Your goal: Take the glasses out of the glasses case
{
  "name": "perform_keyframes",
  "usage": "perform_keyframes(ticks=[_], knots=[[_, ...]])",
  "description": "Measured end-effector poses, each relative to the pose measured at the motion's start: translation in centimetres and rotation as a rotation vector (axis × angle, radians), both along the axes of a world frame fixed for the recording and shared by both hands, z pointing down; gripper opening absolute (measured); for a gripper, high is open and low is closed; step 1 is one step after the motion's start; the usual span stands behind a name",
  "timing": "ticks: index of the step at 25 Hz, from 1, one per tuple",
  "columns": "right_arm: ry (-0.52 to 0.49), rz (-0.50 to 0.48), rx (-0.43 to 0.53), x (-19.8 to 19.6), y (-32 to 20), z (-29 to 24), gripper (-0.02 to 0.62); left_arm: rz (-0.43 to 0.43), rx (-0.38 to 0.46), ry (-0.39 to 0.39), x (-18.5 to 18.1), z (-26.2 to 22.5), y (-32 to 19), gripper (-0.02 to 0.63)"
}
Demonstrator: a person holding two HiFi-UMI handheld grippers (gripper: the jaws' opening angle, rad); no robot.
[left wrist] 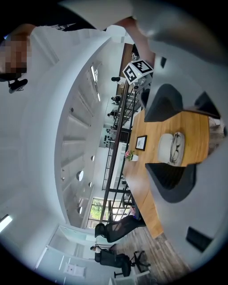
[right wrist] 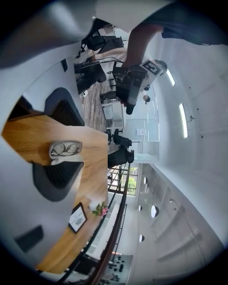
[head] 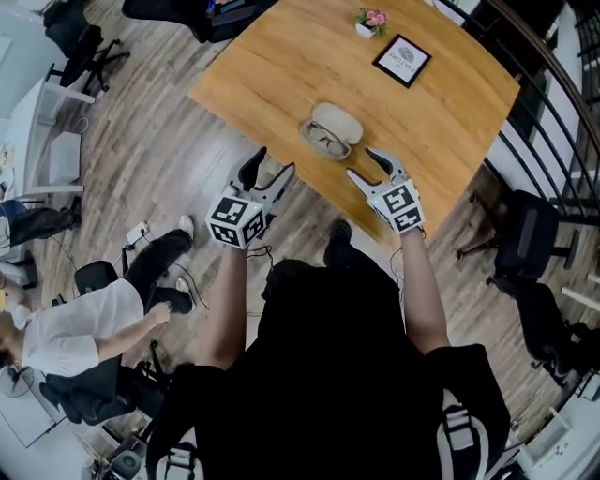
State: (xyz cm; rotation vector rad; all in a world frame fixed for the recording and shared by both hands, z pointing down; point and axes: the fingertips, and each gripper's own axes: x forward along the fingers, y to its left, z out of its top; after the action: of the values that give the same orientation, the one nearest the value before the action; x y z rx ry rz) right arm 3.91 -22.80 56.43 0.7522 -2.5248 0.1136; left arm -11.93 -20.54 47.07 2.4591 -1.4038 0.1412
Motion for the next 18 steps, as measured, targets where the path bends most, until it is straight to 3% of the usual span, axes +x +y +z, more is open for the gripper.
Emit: perform_keyframes(ticks=[5, 12, 18], knots=[[-0.001, -0.025, -0.035, 0.8, -1.2, 1.8, 0.219, 0.001, -0.021, -0.041, 1.0, 1.3, -0.9, 0.29], [0.024, -0.045, -0.086, -0.9, -2.4, 4.1, 0.193, -0.012, -0.062, -0.009, -0.4, 2.9, -2.4, 0.288], [0.041, -0.106, -0.074, -4.3, -4.4, 3.3, 0.19, 0.01, -0.081, 0.035, -2.2, 4.1, -6.0, 0.29]])
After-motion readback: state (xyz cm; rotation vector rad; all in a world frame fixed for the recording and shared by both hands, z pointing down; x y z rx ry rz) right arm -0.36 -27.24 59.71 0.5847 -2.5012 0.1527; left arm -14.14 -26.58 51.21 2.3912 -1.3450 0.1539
